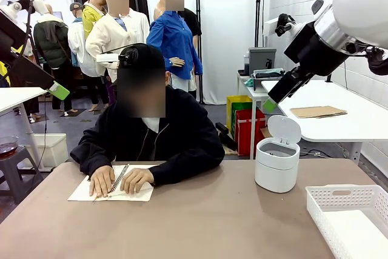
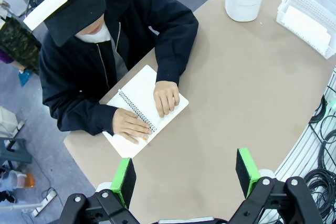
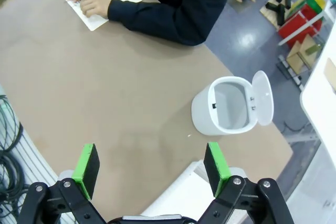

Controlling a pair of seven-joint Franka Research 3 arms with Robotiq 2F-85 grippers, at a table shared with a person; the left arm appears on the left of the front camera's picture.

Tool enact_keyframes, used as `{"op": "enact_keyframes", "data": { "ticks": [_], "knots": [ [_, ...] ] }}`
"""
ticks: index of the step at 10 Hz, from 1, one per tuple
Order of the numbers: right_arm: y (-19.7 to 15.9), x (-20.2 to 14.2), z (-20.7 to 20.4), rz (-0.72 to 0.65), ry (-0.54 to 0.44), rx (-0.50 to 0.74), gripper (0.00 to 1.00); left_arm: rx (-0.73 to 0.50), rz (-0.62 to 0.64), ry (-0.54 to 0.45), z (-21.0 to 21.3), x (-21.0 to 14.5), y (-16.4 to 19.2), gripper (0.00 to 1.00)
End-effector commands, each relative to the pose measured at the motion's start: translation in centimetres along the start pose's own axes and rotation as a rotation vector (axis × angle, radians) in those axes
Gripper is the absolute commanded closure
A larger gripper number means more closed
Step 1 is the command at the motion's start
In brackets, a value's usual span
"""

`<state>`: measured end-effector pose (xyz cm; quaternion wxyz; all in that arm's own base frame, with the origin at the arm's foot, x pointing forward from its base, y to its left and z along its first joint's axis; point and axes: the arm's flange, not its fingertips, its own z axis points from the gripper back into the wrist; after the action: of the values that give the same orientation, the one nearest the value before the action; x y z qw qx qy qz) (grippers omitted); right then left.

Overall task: Sort the paper based on its condition.
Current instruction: If a person hands you a paper, place it in the Organizing basket , and if it's crumpled, put it in the Trash can.

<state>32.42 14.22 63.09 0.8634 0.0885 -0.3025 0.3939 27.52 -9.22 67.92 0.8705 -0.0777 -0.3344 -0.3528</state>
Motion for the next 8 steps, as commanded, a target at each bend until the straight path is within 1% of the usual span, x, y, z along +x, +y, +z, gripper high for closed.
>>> {"op": "enact_keyframes", "data": {
  "ticks": [1,8],
  "knots": [
    [0.18,-0.03,-0.05,-0.012,0.011,-0.005,0.00,-0.002,0.000,0.000,0.05,-0.08,0.04,0.00],
    [0.18,-0.03,-0.05,-0.012,0.011,-0.005,0.00,-0.002,0.000,0.000,0.05,-0.08,0.04,0.00]
  ]
}}
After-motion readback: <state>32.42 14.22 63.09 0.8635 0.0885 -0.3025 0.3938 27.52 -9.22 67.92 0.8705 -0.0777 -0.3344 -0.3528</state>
